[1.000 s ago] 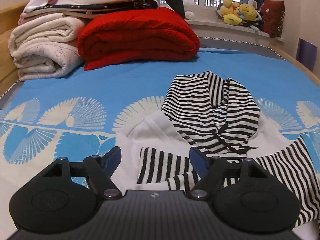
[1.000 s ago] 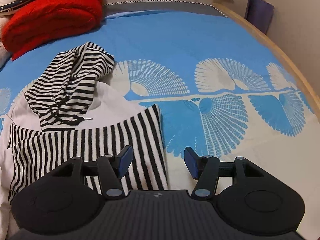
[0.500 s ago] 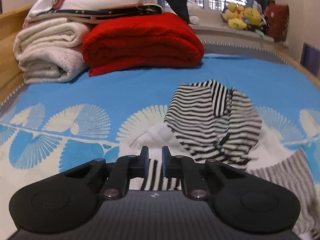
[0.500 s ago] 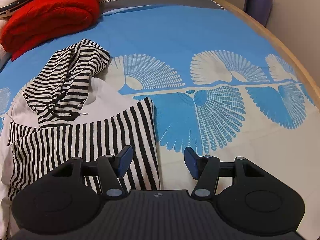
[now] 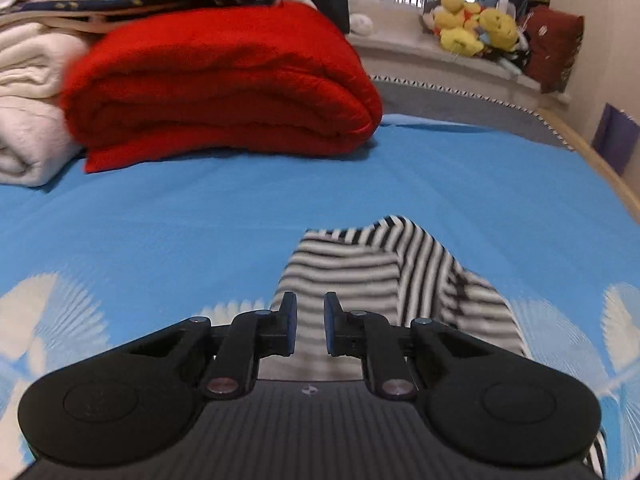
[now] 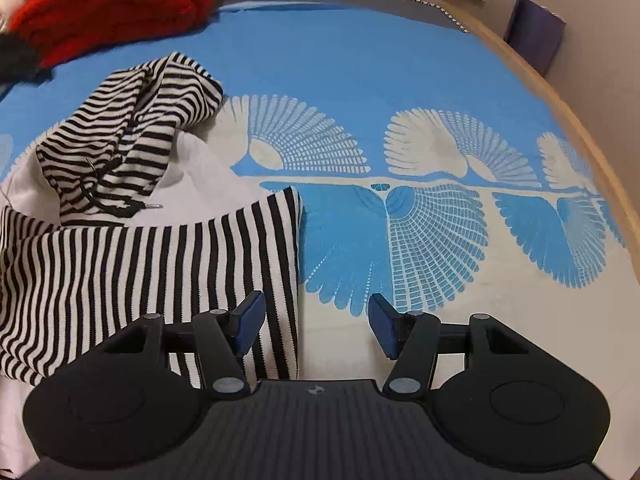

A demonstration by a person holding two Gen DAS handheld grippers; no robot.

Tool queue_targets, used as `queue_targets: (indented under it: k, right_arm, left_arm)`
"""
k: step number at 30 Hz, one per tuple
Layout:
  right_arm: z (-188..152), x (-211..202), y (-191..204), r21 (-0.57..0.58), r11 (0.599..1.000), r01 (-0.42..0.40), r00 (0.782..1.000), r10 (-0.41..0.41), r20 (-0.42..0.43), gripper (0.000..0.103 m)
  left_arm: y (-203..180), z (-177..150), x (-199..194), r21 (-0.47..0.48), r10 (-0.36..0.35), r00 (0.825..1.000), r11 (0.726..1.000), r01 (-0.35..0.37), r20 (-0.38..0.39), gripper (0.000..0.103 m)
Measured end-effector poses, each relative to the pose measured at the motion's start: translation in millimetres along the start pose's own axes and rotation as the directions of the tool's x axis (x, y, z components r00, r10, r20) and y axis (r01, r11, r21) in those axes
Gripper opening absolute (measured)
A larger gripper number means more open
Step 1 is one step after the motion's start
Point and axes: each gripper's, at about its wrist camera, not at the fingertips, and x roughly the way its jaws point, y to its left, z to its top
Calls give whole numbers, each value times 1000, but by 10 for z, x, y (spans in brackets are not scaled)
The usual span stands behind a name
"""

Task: Fold small clothes

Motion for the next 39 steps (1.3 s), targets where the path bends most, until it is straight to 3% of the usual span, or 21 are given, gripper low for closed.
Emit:
queue_targets:
  k: [3,5,7,12,14,16,17,20,22,26,28,30,32,34,35,37,39]
  right_arm:
    - [15,59,30,-11,1000,3,1000,-3,-11,59]
    - [32,79,39,-20,1000,-2,1000,2,-14,59]
    - [53,91,35,-26,1000,4,1000,-4,-12,59]
    - [79,126,-13,-21,1000,15,1000,-15,-15,59]
    - [82,139,-24,-17,1000,10,1000,-11,-21,59]
    - [89,134,-22,-14,1000,8,1000,-9,-20,59]
    - [94,127,-15,-15,1000,6,1000,-6,-18,59]
    - [126,80,-6,-9,1000,-8,1000,8,-9,59]
    - [147,46,-8,2,1000,-14,1000,14,-1,59]
    - [173,-36,-17,37,998,-49,999,48,8,59]
    - [197,-106,-39,61,996,-61,998,60,24,59]
    - [226,-192,-105,111,991,-73,996,68,51,59]
    - [249,-280,-201,179,980,-88,994,74,84,59]
    - [259,-351,-277,227,969,-99,991,76,106,59]
    - [256,-386,-298,250,962,-108,990,80,119,59]
    - [242,-421,-303,282,949,-138,986,103,134,59]
    - [222,-413,-246,304,936,-179,981,144,132,59]
  left_arm:
    - [12,254,551,-44,-3,999,999,1,-33,23]
    - [54,394,850,-100,13,999,995,-18,-52,38]
    - [60,483,1099,-148,18,996,988,-30,-84,60]
    - [22,568,1505,-151,41,990,987,-61,-137,62]
    - [3,552,1608,-154,39,986,986,-64,-162,55]
    - [-51,493,1616,-122,13,987,992,-33,-161,3]
    - [-84,456,1592,-93,8,985,995,-24,-170,3]
    - [-147,375,1222,-25,0,996,1000,-2,-94,2]
    - [-182,288,694,33,-34,999,999,34,8,2]
    - [-125,-254,-756,96,-202,966,977,188,160,2]
    - [-40,-717,-1466,144,-283,947,954,262,149,2]
    - [120,-1235,-2032,167,-314,947,939,300,65,3]
    - [391,-1707,-2383,108,-327,939,935,337,-101,5]
    - [642,-1922,-2572,24,-334,929,940,342,-160,12]
    - [759,-1941,-2649,-23,-343,930,939,343,-133,16]
    - [934,-1875,-2693,-97,-365,930,928,360,-38,44]
    - [1094,-1833,-2538,-221,-363,932,909,355,3,44]
